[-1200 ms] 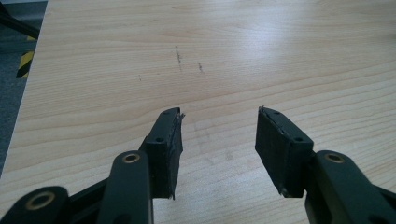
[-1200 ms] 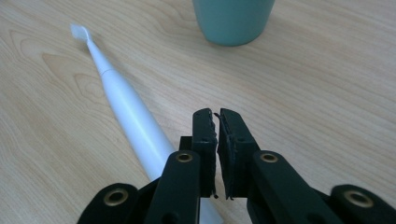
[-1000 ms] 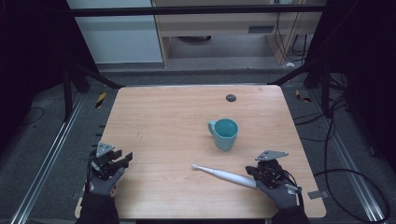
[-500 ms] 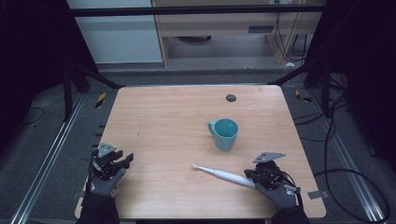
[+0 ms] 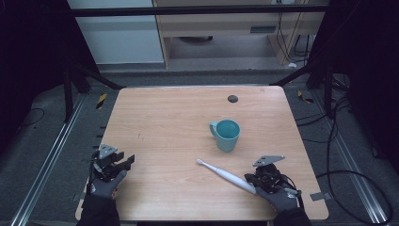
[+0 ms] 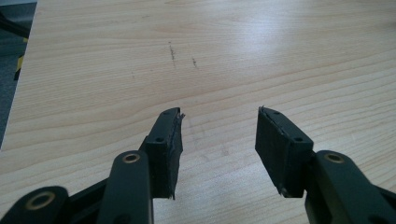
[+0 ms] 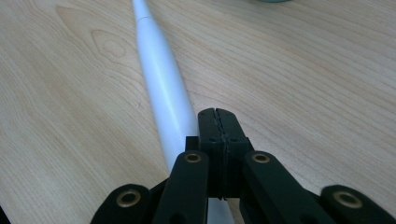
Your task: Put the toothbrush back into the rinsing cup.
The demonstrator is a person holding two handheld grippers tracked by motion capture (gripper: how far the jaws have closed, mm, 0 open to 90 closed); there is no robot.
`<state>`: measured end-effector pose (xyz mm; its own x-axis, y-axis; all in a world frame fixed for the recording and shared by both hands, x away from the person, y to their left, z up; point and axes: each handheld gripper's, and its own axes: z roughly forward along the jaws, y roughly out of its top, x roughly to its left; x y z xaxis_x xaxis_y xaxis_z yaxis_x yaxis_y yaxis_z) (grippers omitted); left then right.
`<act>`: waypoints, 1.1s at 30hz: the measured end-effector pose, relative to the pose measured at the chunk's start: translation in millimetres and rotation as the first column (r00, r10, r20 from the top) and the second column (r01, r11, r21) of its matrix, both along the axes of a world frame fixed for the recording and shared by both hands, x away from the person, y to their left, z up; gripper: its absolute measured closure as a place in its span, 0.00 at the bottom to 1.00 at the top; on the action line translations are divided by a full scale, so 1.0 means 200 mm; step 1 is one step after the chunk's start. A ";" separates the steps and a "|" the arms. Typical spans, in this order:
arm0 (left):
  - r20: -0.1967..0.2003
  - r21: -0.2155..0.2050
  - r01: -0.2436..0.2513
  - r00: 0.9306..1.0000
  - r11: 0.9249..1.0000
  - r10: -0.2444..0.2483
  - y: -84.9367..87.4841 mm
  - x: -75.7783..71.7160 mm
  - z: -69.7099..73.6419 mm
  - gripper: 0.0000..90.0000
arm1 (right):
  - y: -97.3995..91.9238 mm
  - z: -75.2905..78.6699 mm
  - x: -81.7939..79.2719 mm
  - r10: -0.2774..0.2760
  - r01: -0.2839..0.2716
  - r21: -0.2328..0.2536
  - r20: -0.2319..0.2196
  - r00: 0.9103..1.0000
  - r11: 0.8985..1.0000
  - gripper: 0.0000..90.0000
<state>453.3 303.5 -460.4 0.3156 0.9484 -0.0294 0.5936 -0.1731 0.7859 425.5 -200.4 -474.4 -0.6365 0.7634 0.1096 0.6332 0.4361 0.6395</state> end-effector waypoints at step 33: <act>-0.006 0.016 0.017 1.000 1.000 -0.017 -0.02 0.01 -0.01 0.54 | 0.06 0.20 0.02 -0.032 0.031 0.010 0.088 0.996 0.999 0.63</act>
